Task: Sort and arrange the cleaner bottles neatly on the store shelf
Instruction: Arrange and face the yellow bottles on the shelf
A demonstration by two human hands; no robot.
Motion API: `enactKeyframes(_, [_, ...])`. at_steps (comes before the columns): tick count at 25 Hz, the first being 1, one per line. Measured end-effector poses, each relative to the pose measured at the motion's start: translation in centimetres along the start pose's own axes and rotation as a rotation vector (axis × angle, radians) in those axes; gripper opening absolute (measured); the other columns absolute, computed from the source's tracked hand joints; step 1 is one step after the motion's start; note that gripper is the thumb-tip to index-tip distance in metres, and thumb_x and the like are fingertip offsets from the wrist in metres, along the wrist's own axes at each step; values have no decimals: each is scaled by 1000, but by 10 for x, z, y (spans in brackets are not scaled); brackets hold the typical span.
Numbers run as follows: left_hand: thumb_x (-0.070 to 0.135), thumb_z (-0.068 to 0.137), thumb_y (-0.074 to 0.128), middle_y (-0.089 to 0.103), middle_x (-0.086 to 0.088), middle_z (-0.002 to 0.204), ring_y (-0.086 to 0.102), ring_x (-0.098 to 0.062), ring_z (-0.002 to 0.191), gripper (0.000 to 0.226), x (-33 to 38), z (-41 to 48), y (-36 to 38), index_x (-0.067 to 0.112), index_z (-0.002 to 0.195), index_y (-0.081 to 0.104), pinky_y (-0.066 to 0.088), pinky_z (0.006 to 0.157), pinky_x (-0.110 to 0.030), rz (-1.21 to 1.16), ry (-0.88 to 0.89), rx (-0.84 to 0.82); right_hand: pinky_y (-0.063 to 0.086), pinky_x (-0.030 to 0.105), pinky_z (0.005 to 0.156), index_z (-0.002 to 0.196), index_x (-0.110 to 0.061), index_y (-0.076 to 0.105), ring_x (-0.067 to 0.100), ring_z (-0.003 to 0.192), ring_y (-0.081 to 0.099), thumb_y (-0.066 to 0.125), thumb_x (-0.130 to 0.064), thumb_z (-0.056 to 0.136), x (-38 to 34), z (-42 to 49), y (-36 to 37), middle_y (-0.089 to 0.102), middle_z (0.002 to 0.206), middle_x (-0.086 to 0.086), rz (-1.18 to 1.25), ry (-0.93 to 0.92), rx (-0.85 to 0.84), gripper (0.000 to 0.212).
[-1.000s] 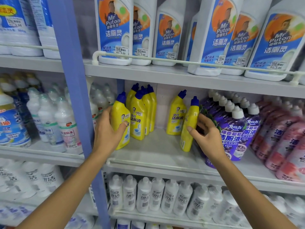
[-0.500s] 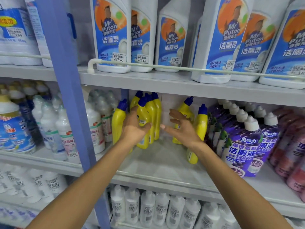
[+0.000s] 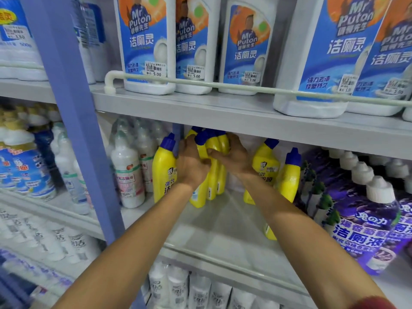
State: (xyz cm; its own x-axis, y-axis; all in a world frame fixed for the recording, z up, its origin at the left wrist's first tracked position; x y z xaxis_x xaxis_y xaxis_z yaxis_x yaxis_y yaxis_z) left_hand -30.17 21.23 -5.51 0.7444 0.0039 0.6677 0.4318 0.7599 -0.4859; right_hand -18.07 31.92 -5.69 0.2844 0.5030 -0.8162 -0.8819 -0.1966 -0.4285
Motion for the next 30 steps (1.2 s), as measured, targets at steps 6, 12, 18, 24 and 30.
enactKeyframes(6, [2,69,75,49,-23,128,56,-43,107,84,9,-11,3,1,144,38,53,71,-46,33,-10,0,40,21,85,133,-22,52,20,113,63,86,-37,75,-4,-2,0,68,122,0,-80,9,24,68])
enactKeyframes(12, [11,69,80,63,-14,121,65,-37,99,84,6,-14,-8,9,142,39,56,70,-45,10,56,-87,53,29,89,129,-21,54,14,104,65,88,-44,75,-2,-13,-14,68,110,-8,-71,-75,41,68])
enactKeyframes(18, [17,70,88,65,-8,128,64,-33,112,87,7,-22,-16,14,143,42,54,86,-38,-29,54,-144,47,14,73,125,-9,62,20,100,70,79,-26,89,8,-24,-32,72,114,3,-98,-91,64,44])
enactKeyframes(24, [21,70,87,67,-3,125,66,-29,109,91,4,-35,-29,22,146,38,56,90,-44,-71,13,-233,51,24,78,132,-6,58,27,104,70,72,-14,92,-4,-34,-34,70,122,11,-136,-22,19,42])
enactKeyframes(30, [21,64,83,68,0,109,67,-23,96,90,-10,-49,-70,29,144,42,58,84,-42,-139,-35,-319,59,53,88,126,-19,61,23,104,71,71,-18,94,-6,-80,-66,70,119,3,-88,-45,-93,33])
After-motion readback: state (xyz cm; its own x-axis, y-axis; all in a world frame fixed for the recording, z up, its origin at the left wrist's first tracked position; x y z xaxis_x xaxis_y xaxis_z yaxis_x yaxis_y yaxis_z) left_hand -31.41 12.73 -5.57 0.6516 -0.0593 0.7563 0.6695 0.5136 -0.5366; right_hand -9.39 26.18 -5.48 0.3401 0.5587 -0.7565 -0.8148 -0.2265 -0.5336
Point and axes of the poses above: each hand's wrist, its own z-axis towards the middle knuckle, its own y-axis out of the palm, x = y × z, the point moved 5 cm from there along z, towards the middle knuckle
